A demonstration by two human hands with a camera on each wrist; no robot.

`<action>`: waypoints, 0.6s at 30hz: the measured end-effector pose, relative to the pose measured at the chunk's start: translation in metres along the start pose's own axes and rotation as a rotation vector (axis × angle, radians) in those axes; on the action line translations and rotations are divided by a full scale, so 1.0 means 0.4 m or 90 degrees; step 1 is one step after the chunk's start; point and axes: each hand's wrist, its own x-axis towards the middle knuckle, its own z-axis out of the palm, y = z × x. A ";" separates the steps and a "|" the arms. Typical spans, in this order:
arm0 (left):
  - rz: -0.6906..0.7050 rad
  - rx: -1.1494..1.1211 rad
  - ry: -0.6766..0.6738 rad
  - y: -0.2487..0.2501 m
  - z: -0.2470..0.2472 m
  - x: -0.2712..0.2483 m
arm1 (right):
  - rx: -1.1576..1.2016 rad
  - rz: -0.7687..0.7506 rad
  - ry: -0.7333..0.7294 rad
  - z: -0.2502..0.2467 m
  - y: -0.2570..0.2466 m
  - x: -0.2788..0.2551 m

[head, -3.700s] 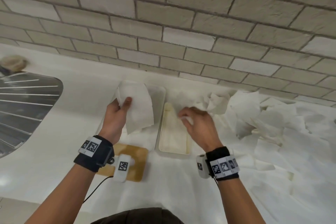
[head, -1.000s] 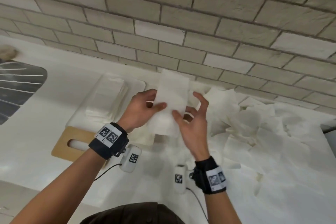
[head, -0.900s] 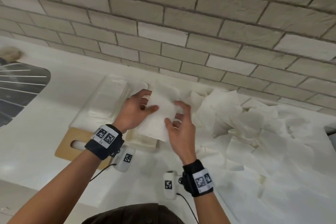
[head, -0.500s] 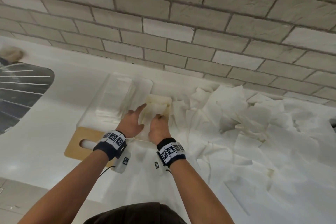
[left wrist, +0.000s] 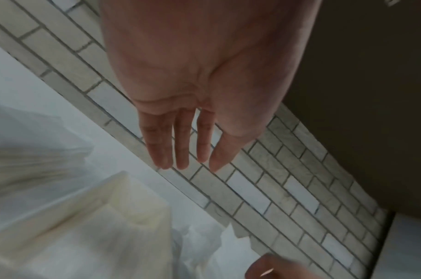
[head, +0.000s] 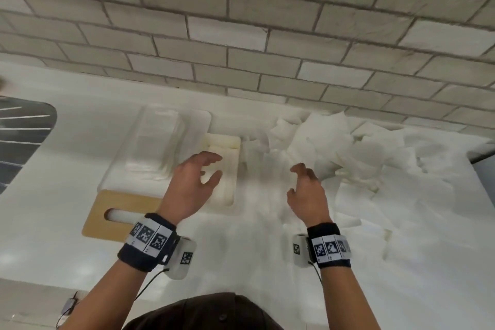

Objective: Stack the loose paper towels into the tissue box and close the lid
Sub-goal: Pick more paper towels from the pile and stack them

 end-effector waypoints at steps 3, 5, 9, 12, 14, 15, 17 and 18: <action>0.025 -0.042 -0.014 0.041 0.036 -0.031 | -0.108 0.020 -0.092 0.031 0.108 0.023; 0.037 -0.059 -0.044 0.065 0.069 -0.038 | -0.110 0.025 -0.062 0.051 0.161 0.029; 0.032 -0.088 -0.072 0.094 0.130 -0.034 | 0.002 0.077 0.061 0.037 0.218 0.059; 0.030 -0.105 -0.080 0.127 0.175 -0.021 | 0.216 0.059 0.137 -0.038 0.222 0.071; 0.015 -0.115 -0.082 0.157 0.208 -0.009 | 0.394 0.044 0.126 -0.101 0.202 0.066; -0.001 -0.123 -0.084 0.172 0.225 -0.001 | 0.491 0.037 0.093 -0.133 0.184 0.057; -0.043 -0.161 -0.093 0.204 0.254 0.013 | 0.654 0.019 0.003 -0.190 0.143 0.036; -0.064 -0.195 -0.105 0.220 0.264 0.017 | 0.725 0.020 -0.038 -0.214 0.120 0.023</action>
